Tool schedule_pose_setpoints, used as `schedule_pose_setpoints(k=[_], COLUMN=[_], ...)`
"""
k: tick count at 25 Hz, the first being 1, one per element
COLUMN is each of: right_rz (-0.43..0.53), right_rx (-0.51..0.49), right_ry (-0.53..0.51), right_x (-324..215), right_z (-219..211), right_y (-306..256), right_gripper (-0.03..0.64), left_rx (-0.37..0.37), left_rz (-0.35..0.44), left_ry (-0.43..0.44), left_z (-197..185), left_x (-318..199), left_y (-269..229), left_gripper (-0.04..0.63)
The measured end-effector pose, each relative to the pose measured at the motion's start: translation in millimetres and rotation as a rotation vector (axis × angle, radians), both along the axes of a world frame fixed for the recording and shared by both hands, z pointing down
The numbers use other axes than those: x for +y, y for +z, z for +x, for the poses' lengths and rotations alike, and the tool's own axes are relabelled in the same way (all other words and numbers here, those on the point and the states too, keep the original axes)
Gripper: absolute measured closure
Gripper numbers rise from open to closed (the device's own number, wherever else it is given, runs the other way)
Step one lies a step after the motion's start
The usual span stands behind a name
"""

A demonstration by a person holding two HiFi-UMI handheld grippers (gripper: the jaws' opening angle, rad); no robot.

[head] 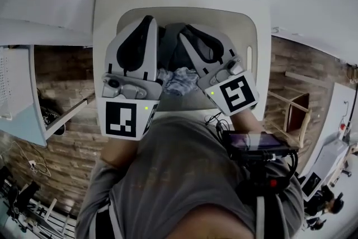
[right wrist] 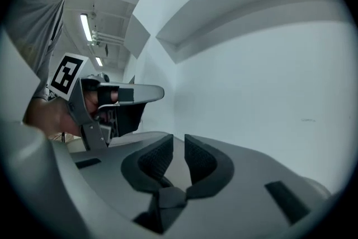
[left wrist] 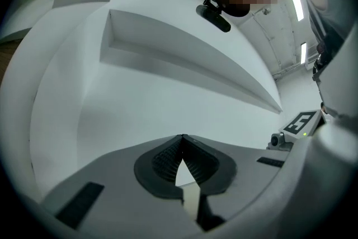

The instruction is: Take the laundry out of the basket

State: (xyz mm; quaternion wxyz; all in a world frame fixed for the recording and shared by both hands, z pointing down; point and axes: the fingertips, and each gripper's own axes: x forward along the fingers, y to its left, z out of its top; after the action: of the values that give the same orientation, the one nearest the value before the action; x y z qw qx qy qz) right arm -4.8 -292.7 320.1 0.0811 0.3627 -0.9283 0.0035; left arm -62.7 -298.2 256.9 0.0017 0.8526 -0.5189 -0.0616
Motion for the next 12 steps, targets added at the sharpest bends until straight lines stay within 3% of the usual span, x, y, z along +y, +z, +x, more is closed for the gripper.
schedule_pose_setpoints(k=[5,9,12], right_rz=[-0.090,-0.204,-0.254], right_rx=[0.090,0.197,0.269], right_ry=[-0.087,-0.147,-0.189], right_x=[6.3,16.6,24.5], right_z=[-15.1,-23.9,-27.9], right_y=[34.0,70.7,92.3], right_gripper=[0.478,0.308,0.232], left_rx=[0.021,0.050,0.072], left_rz=[-0.048,-0.070,-0.092], left_ry=[0.004,0.016,0.019], left_z=[1.4,4.2,4.0], left_x=[-7.0,-8.4,-8.7], left_y=[13.8,21.6,29.2], left_gripper=[0.588,0.588,0.588])
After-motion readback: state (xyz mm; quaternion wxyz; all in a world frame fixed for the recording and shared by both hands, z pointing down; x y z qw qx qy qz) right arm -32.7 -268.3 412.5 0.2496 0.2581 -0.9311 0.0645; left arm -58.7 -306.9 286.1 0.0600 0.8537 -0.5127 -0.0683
